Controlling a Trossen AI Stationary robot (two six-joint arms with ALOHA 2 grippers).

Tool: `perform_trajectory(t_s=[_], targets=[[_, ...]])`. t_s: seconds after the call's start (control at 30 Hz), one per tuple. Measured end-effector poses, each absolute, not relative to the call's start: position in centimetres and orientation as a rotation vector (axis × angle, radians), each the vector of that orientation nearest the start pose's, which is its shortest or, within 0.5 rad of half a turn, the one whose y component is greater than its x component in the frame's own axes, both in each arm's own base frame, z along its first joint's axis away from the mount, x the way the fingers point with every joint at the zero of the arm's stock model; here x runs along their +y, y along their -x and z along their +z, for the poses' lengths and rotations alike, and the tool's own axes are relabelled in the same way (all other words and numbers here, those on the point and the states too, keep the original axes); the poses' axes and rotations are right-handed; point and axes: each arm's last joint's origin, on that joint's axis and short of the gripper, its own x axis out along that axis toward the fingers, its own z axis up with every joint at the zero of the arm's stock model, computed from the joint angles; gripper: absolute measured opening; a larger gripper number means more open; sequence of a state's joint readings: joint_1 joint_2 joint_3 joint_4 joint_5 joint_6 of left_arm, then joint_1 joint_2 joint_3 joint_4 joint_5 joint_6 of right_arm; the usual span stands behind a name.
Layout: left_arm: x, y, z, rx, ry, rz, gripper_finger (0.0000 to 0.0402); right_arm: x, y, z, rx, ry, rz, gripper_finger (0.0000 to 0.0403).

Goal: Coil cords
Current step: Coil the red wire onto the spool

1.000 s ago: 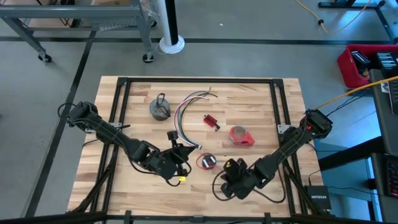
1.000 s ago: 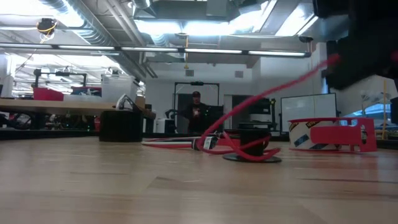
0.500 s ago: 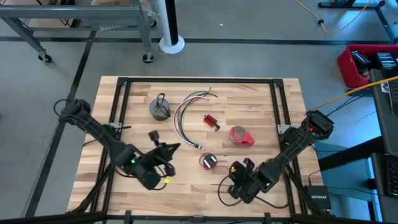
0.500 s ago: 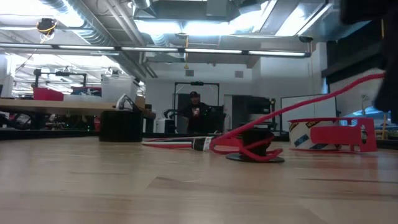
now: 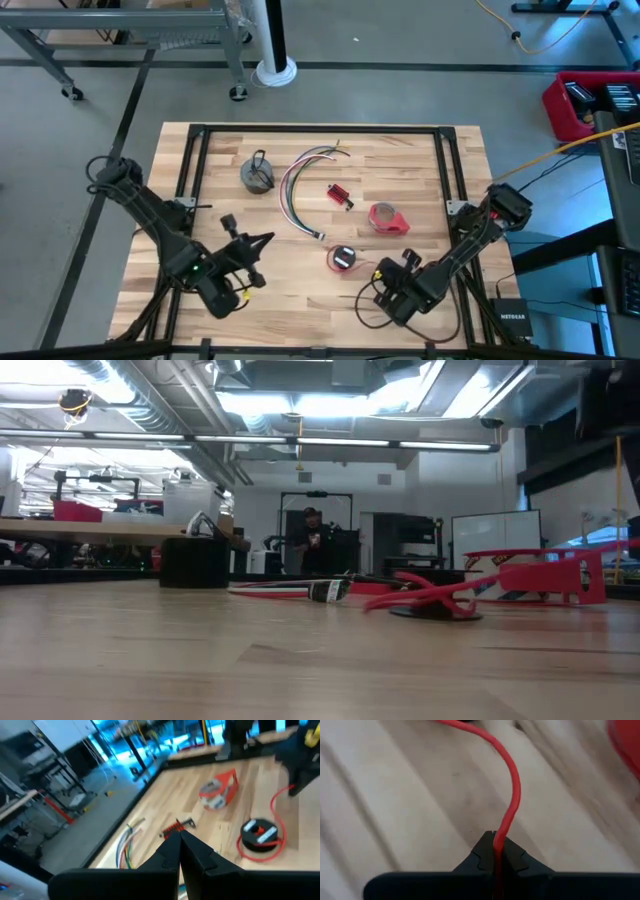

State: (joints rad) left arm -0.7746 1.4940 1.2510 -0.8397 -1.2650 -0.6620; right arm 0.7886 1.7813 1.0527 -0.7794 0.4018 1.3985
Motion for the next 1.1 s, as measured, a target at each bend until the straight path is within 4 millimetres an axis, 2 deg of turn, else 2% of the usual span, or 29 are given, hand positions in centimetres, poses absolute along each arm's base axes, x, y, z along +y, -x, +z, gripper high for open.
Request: perform_trajectory(t_s=[0.13,0.27,0.4,0.47,0.57,0.73,0.83,0.97,1.1], targets=[[-19.3,-20.8,29.9,0.304,-0.325,0.592,0.0,20.2,-22.5,14.2,1.137,-0.334,-0.6,0.0001],[-20.0,-17.6,29.6,0.226,-0.337,0.562,0.0,20.3,-22.7,14.3,1.086,-0.327,-0.602,0.0001],[-19.3,-14.3,29.8,0.17,-0.306,0.51,0.0,20.2,-22.7,14.8,1.06,-0.335,-0.599,0.0001],[-19.0,-13.2,30.1,0.142,-0.231,0.486,0.0,20.2,-22.7,14.9,1.049,-0.332,-0.602,0.0001],[-17.8,-11.9,30.9,0.123,-0.256,0.447,0.0,20.0,-22.6,15.6,1.012,-0.329,-0.604,0.0001],[-13.4,-10.1,31.0,0.045,-0.144,0.474,0.0,19.5,-22.3,16.5,0.975,-0.309,-0.616,0.0001],[-10.2,-9.1,29.5,0.023,-0.051,0.517,0.0,19.4,-22.2,16.7,0.959,-0.293,-0.625,0.0001],[-6.3,-7.6,25.7,-0.035,0.129,0.586,0.0,19.3,-22.2,16.8,0.952,-0.288,-0.623,0.0001],[-4.5,-6.8,21.1,-0.117,0.361,0.613,0.0,19.4,-22.2,16.9,0.949,-0.289,-0.619,0.0001]])
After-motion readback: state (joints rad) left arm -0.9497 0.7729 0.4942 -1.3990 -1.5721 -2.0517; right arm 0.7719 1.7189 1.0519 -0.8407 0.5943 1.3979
